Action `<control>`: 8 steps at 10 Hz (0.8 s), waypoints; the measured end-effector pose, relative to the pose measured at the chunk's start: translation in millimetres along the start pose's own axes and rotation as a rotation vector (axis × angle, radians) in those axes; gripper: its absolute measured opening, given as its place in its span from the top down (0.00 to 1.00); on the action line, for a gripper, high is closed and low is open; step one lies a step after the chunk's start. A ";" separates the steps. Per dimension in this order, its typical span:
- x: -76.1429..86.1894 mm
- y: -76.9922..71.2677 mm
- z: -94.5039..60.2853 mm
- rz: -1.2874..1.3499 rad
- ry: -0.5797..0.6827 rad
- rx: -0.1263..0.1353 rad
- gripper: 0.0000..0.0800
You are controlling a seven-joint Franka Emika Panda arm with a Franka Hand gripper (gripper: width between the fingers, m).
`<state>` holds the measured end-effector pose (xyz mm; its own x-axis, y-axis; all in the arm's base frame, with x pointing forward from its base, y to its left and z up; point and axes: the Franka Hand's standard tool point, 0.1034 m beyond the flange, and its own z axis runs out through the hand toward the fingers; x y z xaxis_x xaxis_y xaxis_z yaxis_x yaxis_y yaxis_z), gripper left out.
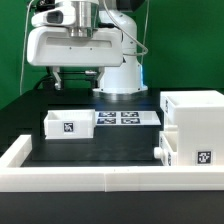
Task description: Assemble drawer
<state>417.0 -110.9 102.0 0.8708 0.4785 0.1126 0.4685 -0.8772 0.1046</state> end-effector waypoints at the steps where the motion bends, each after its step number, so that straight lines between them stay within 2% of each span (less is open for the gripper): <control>1: 0.0 0.0 0.0 0.000 0.000 0.000 0.19; 3: -0.1 -1.1 0.7 0.033 0.002 -0.001 0.19; 4: -1.1 -8.9 4.6 0.197 0.008 -0.005 0.19; 5: 0.9 -19.4 9.6 0.277 -0.001 0.004 0.19; 6: 3.0 -25.4 15.1 0.337 -0.014 0.020 0.19; 7: 1.6 -25.1 20.3 0.383 -0.043 0.052 0.19; 8: 2.9 -21.7 23.7 0.394 -0.047 0.066 0.19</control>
Offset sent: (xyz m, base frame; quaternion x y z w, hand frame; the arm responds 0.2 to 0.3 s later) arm -0.0261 -0.0072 -0.0145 -0.0664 -0.0331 0.2564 0.9637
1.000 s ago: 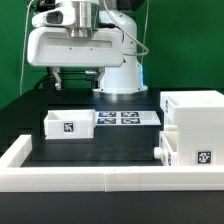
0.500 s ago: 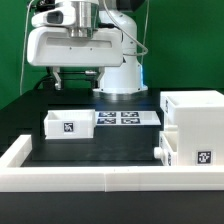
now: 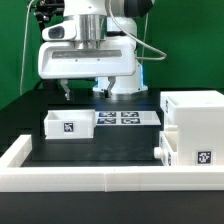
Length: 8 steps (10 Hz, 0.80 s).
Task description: Assemble drawer
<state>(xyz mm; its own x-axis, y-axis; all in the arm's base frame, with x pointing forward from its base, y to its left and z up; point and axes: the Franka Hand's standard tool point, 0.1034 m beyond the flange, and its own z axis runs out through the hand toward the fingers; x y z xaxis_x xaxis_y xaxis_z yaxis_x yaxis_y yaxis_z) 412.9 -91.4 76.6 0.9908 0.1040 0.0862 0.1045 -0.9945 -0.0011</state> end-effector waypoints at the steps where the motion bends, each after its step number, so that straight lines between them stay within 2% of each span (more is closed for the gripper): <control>1: -2.2 2.6 3.9 -0.020 -0.004 0.007 0.19; 6: -3.0 0.1 6.9 -0.005 -0.004 0.007 0.19; 8: -5.0 -16.6 20.3 0.035 -0.019 0.012 0.19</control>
Offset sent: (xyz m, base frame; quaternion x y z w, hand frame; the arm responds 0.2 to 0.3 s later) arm 0.0000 0.0000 0.0000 0.0000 0.0000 0.0000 1.0000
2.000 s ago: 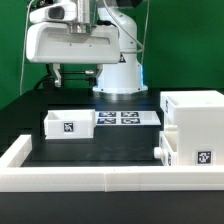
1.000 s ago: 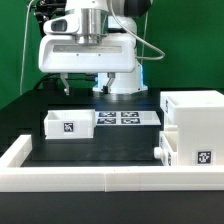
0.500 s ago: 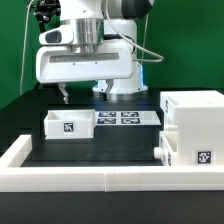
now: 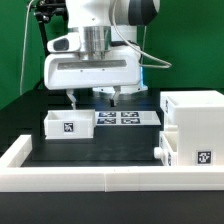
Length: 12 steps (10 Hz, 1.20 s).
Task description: Assemble drawer
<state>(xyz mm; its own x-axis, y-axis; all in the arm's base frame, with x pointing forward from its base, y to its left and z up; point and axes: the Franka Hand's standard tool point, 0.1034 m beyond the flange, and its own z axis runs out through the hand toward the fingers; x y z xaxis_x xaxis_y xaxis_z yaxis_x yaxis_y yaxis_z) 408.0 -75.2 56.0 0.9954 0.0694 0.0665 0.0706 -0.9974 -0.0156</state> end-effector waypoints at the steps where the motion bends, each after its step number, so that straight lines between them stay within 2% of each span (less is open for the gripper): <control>1: 0.7 -3.7 3.7 0.013 -0.007 0.003 0.19; 3: -2.7 -5.2 17.3 0.014 -0.029 0.009 0.19; 9: -2.3 -5.6 17.7 0.011 -0.029 0.009 0.19; 10: -5.5 -3.4 24.1 -0.008 -0.017 0.001 0.19; 12: -21.9 -3.6 34.1 -0.033 -0.035 0.001 0.19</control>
Offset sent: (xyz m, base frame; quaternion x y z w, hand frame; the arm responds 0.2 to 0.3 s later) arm 0.0000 0.0000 0.0000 0.0000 0.0000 0.0000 1.0000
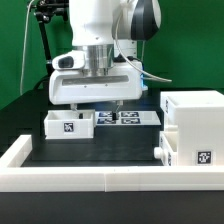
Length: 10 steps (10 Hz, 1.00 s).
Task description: Assemble drawer
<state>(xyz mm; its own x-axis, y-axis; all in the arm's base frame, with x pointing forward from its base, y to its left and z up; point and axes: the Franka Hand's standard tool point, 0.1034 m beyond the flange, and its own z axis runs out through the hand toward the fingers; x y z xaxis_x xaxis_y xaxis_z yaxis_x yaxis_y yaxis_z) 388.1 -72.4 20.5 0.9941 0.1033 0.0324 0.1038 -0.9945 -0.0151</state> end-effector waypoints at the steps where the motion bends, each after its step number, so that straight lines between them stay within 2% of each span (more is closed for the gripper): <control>1: -8.3 -1.8 2.8 -0.005 -0.012 0.003 0.19; 8: -22.5 -10.6 11.9 -0.020 -0.044 0.013 0.19; 10: -25.3 -4.9 13.6 -0.033 -0.044 0.011 0.19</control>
Offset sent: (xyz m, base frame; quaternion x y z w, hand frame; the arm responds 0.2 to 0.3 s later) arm -0.0121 0.0024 -0.0037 0.0011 -0.0162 0.0081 0.9998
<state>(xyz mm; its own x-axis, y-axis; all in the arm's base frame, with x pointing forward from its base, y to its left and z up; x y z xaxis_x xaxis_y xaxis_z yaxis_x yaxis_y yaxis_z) 362.9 -69.9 6.2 0.9905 0.1370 -0.0113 0.1367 -0.9903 -0.0255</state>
